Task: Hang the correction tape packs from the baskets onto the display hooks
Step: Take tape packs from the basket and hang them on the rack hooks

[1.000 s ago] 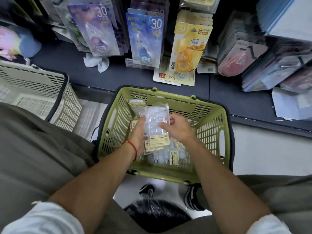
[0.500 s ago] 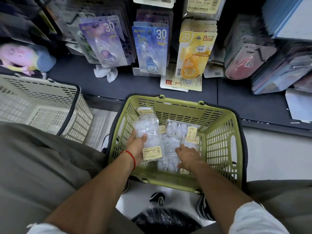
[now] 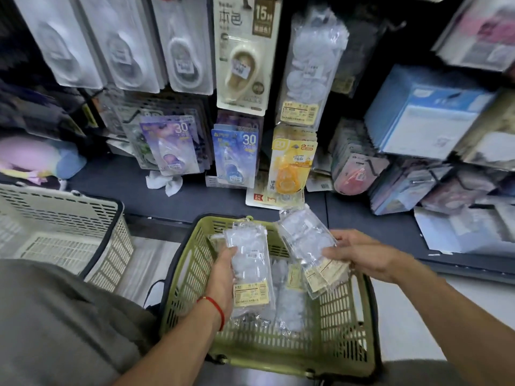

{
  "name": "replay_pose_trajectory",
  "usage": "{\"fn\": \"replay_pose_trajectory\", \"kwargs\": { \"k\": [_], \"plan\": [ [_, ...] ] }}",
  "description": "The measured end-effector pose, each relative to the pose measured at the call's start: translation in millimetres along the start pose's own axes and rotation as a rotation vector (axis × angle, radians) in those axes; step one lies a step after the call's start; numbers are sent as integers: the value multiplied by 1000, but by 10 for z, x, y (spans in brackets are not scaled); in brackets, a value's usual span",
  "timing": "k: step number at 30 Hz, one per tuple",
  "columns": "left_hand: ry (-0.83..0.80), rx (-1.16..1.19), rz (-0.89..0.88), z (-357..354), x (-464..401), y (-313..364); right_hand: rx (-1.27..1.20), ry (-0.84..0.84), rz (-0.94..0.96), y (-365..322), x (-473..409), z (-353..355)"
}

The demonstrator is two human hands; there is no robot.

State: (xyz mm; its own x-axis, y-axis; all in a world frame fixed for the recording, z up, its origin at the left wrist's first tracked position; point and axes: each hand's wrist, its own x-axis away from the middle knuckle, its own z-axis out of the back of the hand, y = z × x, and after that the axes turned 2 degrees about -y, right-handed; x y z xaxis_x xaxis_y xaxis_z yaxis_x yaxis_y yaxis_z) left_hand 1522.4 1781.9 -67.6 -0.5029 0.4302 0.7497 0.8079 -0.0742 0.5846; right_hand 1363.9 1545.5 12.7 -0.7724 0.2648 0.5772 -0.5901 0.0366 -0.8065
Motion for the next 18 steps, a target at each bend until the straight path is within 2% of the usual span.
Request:
{"fn": "replay_pose_trajectory", "kwargs": {
  "k": [3, 9, 18],
  "plan": [
    [-105, 15, -69, -314, 98, 93, -111, 36, 129, -315, 163, -155],
    [-287, 13, -299, -754, 530, 523, -119, 322, 278, -591, 151, -526],
    [-401, -207, -728, -992, 927, 1332, -54, 413, 554, -1218, 261, -400]
  ]
}}
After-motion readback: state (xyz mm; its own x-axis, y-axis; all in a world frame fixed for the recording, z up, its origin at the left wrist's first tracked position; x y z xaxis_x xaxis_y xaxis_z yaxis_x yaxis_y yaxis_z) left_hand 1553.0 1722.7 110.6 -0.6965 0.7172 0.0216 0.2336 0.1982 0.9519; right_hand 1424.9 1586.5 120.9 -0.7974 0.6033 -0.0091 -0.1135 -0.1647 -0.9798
